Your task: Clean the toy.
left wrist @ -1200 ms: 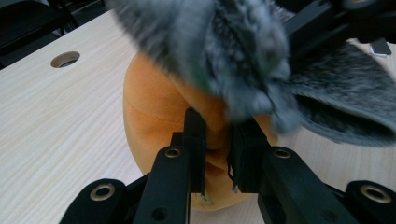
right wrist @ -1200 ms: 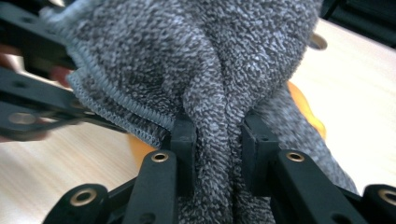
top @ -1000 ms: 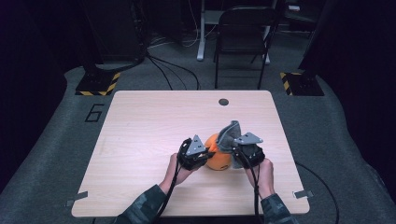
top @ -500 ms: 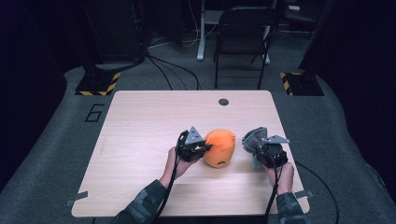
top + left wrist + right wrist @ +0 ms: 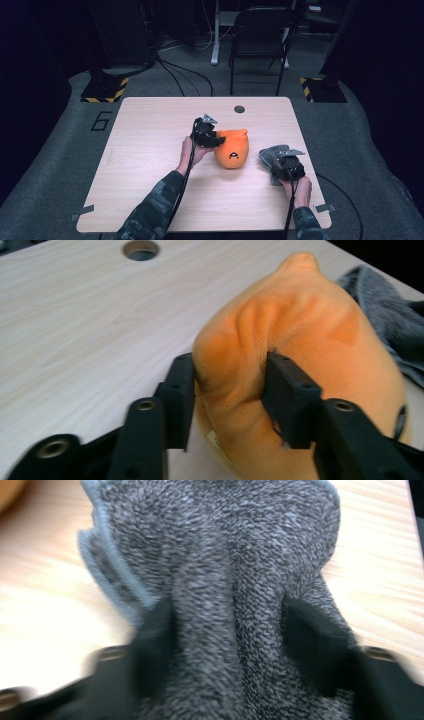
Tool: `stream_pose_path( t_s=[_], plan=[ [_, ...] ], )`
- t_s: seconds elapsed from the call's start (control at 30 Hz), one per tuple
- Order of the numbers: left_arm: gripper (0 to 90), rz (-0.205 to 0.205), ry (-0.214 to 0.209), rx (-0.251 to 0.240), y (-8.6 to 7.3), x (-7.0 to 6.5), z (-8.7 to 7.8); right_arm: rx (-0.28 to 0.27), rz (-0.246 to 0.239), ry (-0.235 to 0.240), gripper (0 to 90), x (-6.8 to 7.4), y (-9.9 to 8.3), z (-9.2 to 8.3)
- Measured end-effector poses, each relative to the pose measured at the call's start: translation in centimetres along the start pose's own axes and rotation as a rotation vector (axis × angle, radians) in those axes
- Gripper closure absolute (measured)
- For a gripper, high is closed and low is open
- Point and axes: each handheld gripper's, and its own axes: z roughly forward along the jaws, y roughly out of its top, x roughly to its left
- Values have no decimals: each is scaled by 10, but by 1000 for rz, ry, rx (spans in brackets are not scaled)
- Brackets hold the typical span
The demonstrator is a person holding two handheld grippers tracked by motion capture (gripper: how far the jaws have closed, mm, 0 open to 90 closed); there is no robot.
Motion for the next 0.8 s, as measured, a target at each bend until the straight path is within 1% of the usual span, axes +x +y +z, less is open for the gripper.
stream_pose_path(
  t_s=[0.03,0.07,0.1,0.13,0.2,0.23,0.27,0.3,0.33,0.37,0.4,0.43,0.47,0.5,0.53,0.57,0.6,0.63,0.67,0.73,0.77,0.8],
  plan=[
    [488,-9,25,1,3,3,1,-4,13,-6,245,-1,1,0],
    [429,-37,32,4,6,9,2,-19,19,10,189,-2,1,-1],
    [355,-44,42,6,7,12,2,-24,11,8,133,-3,1,-3],
    [308,-51,48,17,8,15,1,-19,15,17,123,-3,2,-5],
    [197,-60,44,28,9,22,-2,-40,19,54,59,-6,3,-12],
    [166,-70,45,25,10,25,-5,-49,21,67,43,-7,4,-17],
    [144,-83,45,15,10,26,-9,-57,26,83,24,-7,4,-21],
    [141,-94,39,-2,10,28,-13,-69,19,94,5,-9,4,-25],
    [132,-108,39,-18,10,28,-18,-81,6,108,0,-10,4,-29],
    [105,-117,43,-29,10,28,-25,-80,8,116,0,-10,2,-35],
    [80,-109,44,-36,9,27,-32,-97,-6,129,0,-12,0,-39],
    [73,-82,48,-35,8,27,-41,-107,-9,140,0,-15,-4,-44],
    [64,-69,56,-46,5,26,-49,-122,-15,146,0,-18,-9,-48],
    [58,-51,64,-62,0,25,-59,-139,-7,156,0,-21,-14,-52],
    [51,-42,69,-63,-4,24,-65,-151,-2,174,0,-25,-21,-56],
    [39,-34,74,-71,-13,22,-75,-163,-7,181,0,-27,-25,-57],
    [33,-29,83,-81,-19,21,-80,-163,-11,189,0,-29,-32,-59],
    [32,-19,87,-78,-30,21,-87,-164,-13,190,0,-29,-36,-59],
    [28,-23,97,-83,-43,21,-93,-157,-23,194,0,-31,-41,-59],
    [26,-31,110,-74,-72,23,-101,-143,-44,214,0,-33,-52,-58],
    [19,-43,112,-58,-87,26,-103,-131,-53,225,0,-33,-57,-57],
    [5,-59,108,-51,-103,30,-104,-118,-76,237,0,-34,-63,-55]
  ],
)
